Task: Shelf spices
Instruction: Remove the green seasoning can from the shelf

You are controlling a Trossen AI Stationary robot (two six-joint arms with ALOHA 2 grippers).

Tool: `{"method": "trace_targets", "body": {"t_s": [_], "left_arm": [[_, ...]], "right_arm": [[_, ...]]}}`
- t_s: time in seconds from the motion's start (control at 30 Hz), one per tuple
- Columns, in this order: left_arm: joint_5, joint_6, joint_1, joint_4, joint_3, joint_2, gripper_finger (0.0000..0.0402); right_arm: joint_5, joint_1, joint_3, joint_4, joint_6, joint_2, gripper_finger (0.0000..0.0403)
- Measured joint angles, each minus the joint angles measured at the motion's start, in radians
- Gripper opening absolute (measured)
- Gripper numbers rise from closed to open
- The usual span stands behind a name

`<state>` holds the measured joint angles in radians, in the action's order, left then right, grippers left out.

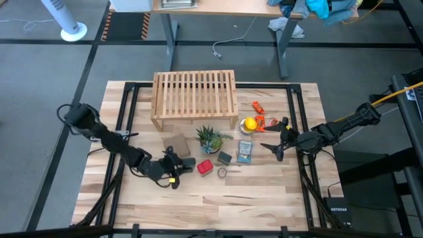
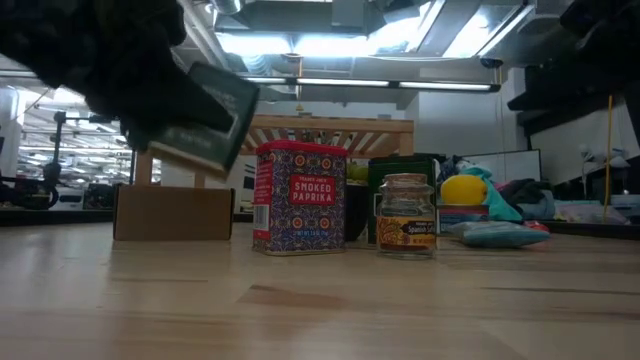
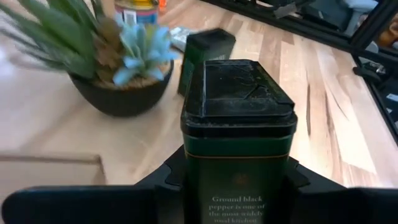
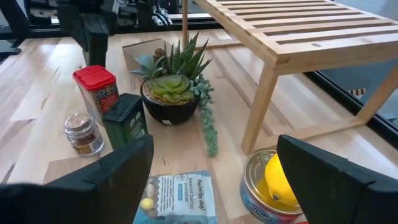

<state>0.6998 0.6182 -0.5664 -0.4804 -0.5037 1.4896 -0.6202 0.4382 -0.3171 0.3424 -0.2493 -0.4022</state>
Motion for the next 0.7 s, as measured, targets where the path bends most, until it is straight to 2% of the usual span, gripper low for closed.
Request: {"method": "trace_targets", "body": {"t_s": [0.23,0.37,0.5,0.7], "left_arm": [[0.091,0.121,-0.065,-0.084,0.000,0.146,0.0107],[0.189,0.144,-0.098,-0.112,-0.003,0.193,0.0107],[0.241,0.155,-0.116,-0.112,-0.003,0.211,0.0107],[0.243,0.212,-0.114,-0.112,-0.001,0.244,0.0107]], "right_arm": [[0.011,0.001,0.002,0.005,0.001,0.001,0.0347],[0.012,0.000,0.002,0.005,0.001,0.001,0.0347],[0.012,0.001,0.002,0.005,0.001,0.001,0.0347],[0.046,0.001,0.002,0.003,-0.005,0.001,0.0347]]}}
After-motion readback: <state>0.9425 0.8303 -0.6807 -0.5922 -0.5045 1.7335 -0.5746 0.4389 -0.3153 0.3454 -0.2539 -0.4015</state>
